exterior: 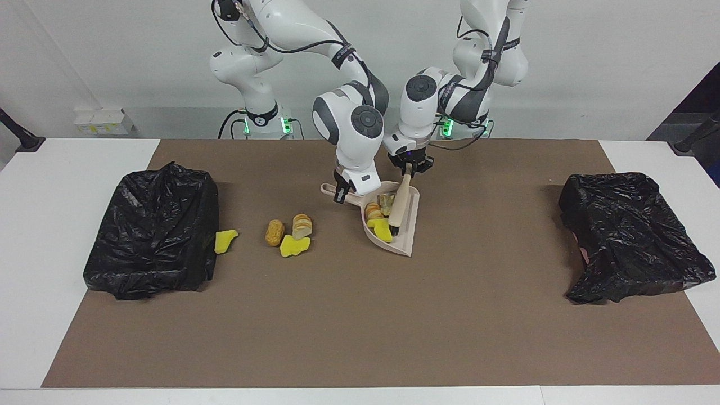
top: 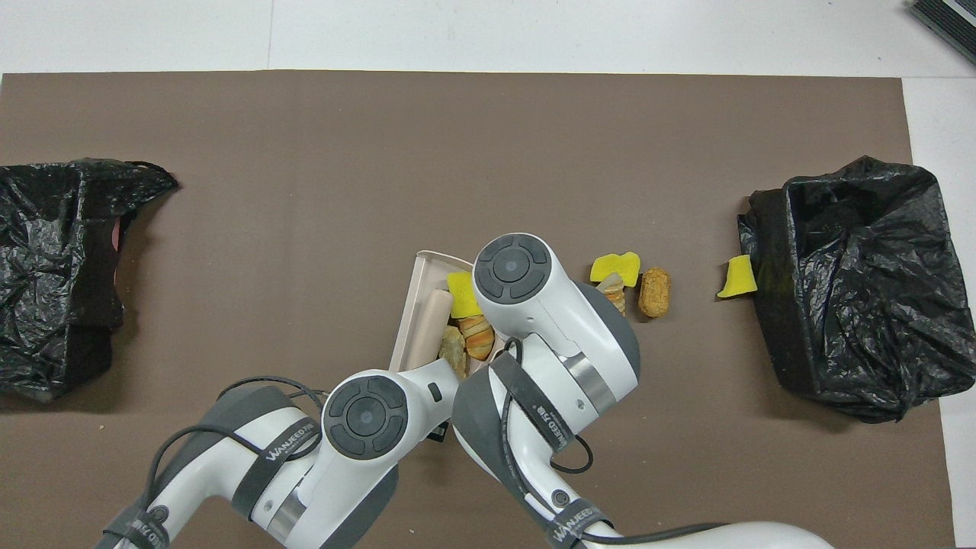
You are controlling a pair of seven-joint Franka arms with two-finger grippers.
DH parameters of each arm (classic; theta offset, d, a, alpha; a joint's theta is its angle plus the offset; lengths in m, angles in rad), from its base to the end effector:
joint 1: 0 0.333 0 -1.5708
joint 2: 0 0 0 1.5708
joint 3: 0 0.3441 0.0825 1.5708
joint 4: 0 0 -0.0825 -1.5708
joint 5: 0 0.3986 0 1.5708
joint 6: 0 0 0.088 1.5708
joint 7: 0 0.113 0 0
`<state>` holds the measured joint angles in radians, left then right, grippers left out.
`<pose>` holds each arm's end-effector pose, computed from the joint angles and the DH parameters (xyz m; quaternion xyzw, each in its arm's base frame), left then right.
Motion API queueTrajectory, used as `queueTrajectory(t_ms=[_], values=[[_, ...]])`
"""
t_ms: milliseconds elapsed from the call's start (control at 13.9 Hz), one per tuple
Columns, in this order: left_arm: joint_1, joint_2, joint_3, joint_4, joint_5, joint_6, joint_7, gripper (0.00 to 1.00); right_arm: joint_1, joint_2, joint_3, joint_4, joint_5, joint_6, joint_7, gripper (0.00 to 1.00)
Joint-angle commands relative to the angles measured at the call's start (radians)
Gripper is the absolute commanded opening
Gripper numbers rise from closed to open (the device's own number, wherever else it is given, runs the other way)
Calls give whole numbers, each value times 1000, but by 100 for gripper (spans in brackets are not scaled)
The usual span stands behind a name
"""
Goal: Sweep and dump trash in bin
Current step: 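Sweep the scraps into the dustpan with the left gripper's brush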
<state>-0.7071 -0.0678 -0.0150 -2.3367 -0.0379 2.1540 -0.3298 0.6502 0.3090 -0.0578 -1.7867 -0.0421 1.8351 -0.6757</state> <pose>0.3679 -0.3264 0.3666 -0.9813 0.1834 0.0570 0.0161 0.5195 0.3483 0.3759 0.7936 0.5938 -0.1308 0.0229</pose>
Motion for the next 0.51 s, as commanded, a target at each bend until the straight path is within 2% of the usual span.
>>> queueTrajectory(t_ms=[0,217,433], values=[[44,-9,21,17,-14,-42,-34,0,-4,-8,6,-14,-19,27,36,0],[138,-26,23,27,-14,-52,-38,0,-4,-8,7,-14,-19,27,38,0],[169,-32,21,37,-14,-101,-134,0,-4,-8,6,-14,-19,27,38,0]])
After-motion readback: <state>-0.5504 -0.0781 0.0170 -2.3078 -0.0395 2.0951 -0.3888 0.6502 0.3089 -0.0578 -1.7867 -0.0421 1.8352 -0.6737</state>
